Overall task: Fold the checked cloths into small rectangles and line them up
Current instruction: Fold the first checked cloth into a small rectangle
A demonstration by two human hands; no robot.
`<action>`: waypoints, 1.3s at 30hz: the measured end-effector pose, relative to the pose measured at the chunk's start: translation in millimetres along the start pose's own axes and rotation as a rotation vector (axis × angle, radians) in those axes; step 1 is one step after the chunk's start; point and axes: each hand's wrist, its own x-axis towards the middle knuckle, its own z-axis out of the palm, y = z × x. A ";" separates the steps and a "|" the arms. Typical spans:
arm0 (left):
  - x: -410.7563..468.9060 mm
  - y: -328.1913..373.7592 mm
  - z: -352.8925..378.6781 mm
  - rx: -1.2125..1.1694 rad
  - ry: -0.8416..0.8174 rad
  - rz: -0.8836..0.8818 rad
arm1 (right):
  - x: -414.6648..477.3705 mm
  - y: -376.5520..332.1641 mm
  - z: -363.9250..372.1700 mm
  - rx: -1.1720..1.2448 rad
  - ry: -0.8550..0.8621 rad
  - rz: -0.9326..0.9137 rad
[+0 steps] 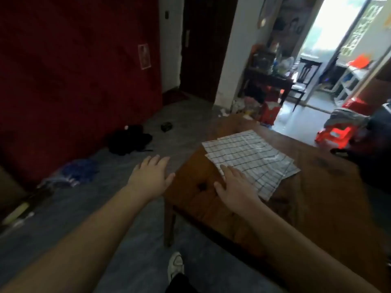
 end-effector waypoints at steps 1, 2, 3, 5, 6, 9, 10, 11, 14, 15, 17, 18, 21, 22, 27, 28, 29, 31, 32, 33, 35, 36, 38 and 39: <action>-2.6 -12.8 1.0 -0.007 -0.021 -0.041 | 9.4 -12.6 9.6 0.004 -0.020 -0.037; -3.1 -25.1 1.6 -0.010 -0.026 -0.080 | 19.0 -24.5 16.9 0.013 -0.036 -0.069; -4.0 -39.9 4.4 0.002 -0.022 -0.114 | 28.6 -38.4 26.0 0.013 -0.054 -0.105; -5.0 -69.8 5.2 0.020 -0.017 -0.175 | 50.6 -65.8 42.3 0.033 -0.101 -0.179; -3.1 -83.8 4.9 0.023 -0.018 -0.202 | 61.5 -78.3 49.5 0.042 -0.107 -0.220; 9.0 -124.4 2.4 0.032 -0.023 -0.274 | 100.9 -110.0 68.6 0.039 -0.116 -0.302; 14.6 -136.8 2.5 0.039 -0.019 -0.292 | 114.2 -119.8 74.0 0.024 -0.119 -0.325; 21.0 -148.0 2.4 0.045 -0.007 -0.307 | 128.1 -129.1 79.7 0.014 -0.123 -0.339; 46.4 -178.1 -0.7 0.054 0.027 -0.343 | 173.8 -156.4 95.9 0.009 -0.155 -0.366; 57.0 -187.7 -3.1 0.059 0.034 -0.354 | 190.0 -165.5 100.7 0.015 -0.175 -0.374; 79.0 -208.4 -8.0 0.058 0.020 -0.394 | 222.1 -184.0 109.6 0.019 -0.213 -0.389; 89.9 -218.6 -10.1 0.042 0.001 -0.412 | 236.8 -192.6 113.5 0.026 -0.226 -0.394; 120.0 -245.1 -13.0 0.034 -0.022 -0.421 | 275.1 -216.5 125.0 0.029 -0.235 -0.415; 129.3 -252.8 -14.6 0.031 -0.023 -0.426 | 287.2 -224.1 128.1 0.023 -0.239 -0.418; 171.0 -284.2 -25.6 0.000 -0.049 -0.430 | 335.7 -258.6 132.9 -0.010 -0.250 -0.433; 181.5 -292.9 -26.8 -0.016 -0.061 -0.424 | 343.8 -265.5 132.9 -0.013 -0.249 -0.442; 193.0 -302.7 -27.3 -0.029 -0.073 -0.421 | 352.3 -272.2 132.9 -0.016 -0.252 -0.447; 217.9 -323.7 -27.4 -0.045 -0.081 -0.418 | 371.6 -285.6 134.6 -0.032 -0.253 -0.447; 231.0 -334.3 -28.3 -0.044 -0.078 -0.407 | 383.0 -292.7 135.7 -0.041 -0.244 -0.441; 244.8 -344.5 -30.1 -0.037 -0.074 -0.385 | 395.3 -300.0 137.0 -0.049 -0.230 -0.430; 272.6 -366.8 -33.6 -0.029 -0.071 -0.339 | 421.2 -315.4 139.9 -0.048 -0.204 -0.382; 286.4 -379.1 -35.2 -0.038 -0.071 -0.324 | 434.6 -323.2 141.5 -0.042 -0.193 -0.350; 316.8 -406.4 -39.4 -0.064 -0.070 -0.297 | 463.1 -338.9 144.1 -0.045 -0.181 -0.288; 333.3 -419.0 -42.3 -0.074 -0.079 -0.281 | 476.8 -345.8 143.5 -0.049 -0.181 -0.255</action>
